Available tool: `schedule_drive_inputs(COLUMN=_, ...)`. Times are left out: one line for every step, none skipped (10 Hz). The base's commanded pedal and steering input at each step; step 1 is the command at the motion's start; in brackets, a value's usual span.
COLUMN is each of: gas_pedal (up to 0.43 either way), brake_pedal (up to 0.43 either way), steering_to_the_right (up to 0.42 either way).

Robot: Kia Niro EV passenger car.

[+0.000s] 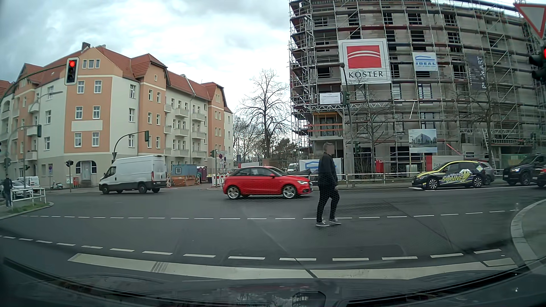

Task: Follow the waypoints while adhering to traffic rules and regulations

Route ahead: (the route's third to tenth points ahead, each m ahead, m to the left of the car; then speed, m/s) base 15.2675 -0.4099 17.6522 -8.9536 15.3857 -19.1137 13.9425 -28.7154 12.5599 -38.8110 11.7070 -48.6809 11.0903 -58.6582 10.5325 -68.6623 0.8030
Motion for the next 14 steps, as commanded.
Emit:
schedule_drive_inputs(gas_pedal=0.0, brake_pedal=0.11, steering_to_the_right=0.082)
schedule_drive_inputs(gas_pedal=0.0, brake_pedal=0.11, steering_to_the_right=0.083)
schedule_drive_inputs(gas_pedal=0.0, brake_pedal=0.11, steering_to_the_right=0.083)
schedule_drive_inputs(gas_pedal=0.0, brake_pedal=0.134, steering_to_the_right=0.084)
schedule_drive_inputs(gas_pedal=0.0, brake_pedal=0.134, steering_to_the_right=0.085)
schedule_drive_inputs(gas_pedal=0.0, brake_pedal=0.134, steering_to_the_right=0.087)
schedule_drive_inputs(gas_pedal=0.0, brake_pedal=0.128, steering_to_the_right=0.088)
schedule_drive_inputs(gas_pedal=0.0, brake_pedal=0.122, steering_to_the_right=0.088)
schedule_drive_inputs(gas_pedal=0.0, brake_pedal=0.116, steering_to_the_right=0.089)
schedule_drive_inputs(gas_pedal=0.0, brake_pedal=0.116, steering_to_the_right=0.09)
schedule_drive_inputs(gas_pedal=0.0, brake_pedal=0.116, steering_to_the_right=0.091)
schedule_drive_inputs(gas_pedal=0.0, brake_pedal=0.116, steering_to_the_right=0.093)
schedule_drive_inputs(gas_pedal=0.0, brake_pedal=0.116, steering_to_the_right=0.095)
schedule_drive_inputs(gas_pedal=0.0, brake_pedal=0.116, steering_to_the_right=0.096)
